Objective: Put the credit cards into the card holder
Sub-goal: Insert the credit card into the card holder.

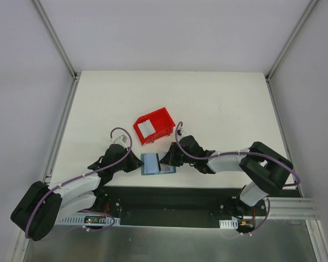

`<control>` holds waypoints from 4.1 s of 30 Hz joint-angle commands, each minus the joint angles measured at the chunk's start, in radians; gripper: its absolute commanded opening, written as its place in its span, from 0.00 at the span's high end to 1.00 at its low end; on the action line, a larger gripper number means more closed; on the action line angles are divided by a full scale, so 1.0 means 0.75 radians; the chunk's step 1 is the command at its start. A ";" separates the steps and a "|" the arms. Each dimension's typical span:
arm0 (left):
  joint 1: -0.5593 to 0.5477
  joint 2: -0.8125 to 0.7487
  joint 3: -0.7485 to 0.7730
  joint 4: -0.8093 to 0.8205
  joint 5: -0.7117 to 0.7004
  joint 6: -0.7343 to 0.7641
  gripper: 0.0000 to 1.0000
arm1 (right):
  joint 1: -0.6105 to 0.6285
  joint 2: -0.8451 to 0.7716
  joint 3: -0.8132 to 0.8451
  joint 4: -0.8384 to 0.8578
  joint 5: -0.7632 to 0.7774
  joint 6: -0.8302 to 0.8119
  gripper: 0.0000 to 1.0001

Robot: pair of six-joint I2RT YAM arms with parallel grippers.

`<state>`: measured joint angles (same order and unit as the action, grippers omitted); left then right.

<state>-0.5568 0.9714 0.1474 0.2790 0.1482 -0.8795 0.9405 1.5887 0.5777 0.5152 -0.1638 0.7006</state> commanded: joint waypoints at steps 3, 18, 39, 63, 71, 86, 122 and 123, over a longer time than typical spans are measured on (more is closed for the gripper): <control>-0.006 0.014 -0.019 -0.002 -0.014 0.001 1.00 | 0.006 -0.009 -0.030 0.119 0.024 0.031 1.00; -0.006 -0.001 -0.025 -0.002 -0.007 -0.003 1.00 | -0.002 -0.006 -0.048 0.154 0.034 0.042 1.00; -0.006 -0.003 -0.025 -0.004 -0.005 -0.005 1.00 | -0.008 0.101 -0.120 0.342 0.030 0.189 1.00; -0.006 0.004 -0.025 -0.002 -0.005 -0.003 1.00 | -0.015 0.091 -0.138 0.352 0.006 0.209 1.00; -0.006 0.001 -0.029 -0.004 -0.007 -0.003 1.00 | 0.000 0.128 -0.142 0.432 -0.017 0.246 1.00; -0.006 0.004 -0.033 0.010 -0.003 -0.005 1.00 | 0.000 0.179 -0.145 0.430 -0.011 0.289 1.00; -0.006 0.024 -0.027 0.012 -0.001 0.003 1.00 | -0.019 0.103 -0.147 0.391 -0.004 0.185 1.00; -0.006 0.022 -0.029 0.010 -0.001 -0.001 1.00 | -0.015 0.097 -0.149 0.397 0.002 0.185 1.00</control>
<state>-0.5568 0.9840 0.1463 0.2935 0.1478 -0.8799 0.9073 1.6600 0.4461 0.7956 -0.1619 0.8593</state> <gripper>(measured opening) 0.008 0.009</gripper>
